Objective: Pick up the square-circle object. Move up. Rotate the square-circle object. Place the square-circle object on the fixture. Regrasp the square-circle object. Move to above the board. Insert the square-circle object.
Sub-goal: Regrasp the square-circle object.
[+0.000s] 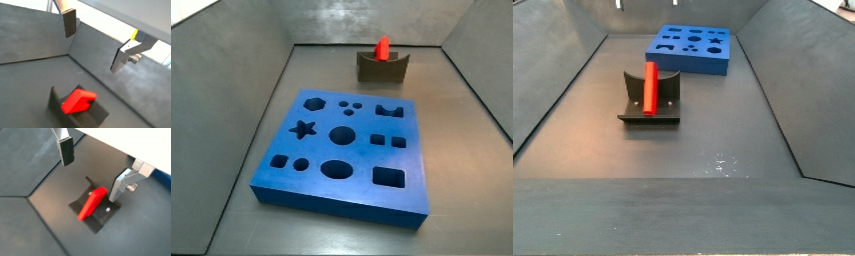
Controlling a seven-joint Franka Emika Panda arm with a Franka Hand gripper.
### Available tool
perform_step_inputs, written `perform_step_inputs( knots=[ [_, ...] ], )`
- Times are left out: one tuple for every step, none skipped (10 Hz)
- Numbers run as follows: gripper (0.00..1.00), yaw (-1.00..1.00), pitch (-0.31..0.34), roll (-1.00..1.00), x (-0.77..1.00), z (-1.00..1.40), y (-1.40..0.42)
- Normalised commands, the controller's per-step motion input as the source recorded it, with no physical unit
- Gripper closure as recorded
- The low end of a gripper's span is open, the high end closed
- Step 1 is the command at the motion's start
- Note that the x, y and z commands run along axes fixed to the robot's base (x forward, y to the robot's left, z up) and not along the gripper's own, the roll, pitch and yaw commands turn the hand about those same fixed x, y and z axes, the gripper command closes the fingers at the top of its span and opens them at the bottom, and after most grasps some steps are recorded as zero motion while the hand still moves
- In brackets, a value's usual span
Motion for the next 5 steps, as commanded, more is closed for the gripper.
perform_step_inputs(
  knots=[
    [0.0,0.04,0.086,1.0,0.08,-0.02,-0.03],
    [0.0,0.06,0.117,1.0,0.09,-0.01,-0.03],
    [0.0,0.08,0.148,1.0,0.1,-0.01,-0.04],
    [0.0,0.11,0.174,0.91,0.1,-0.02,-0.04],
    [0.0,0.14,0.166,0.72,0.1,-0.02,-0.04]
  ],
)
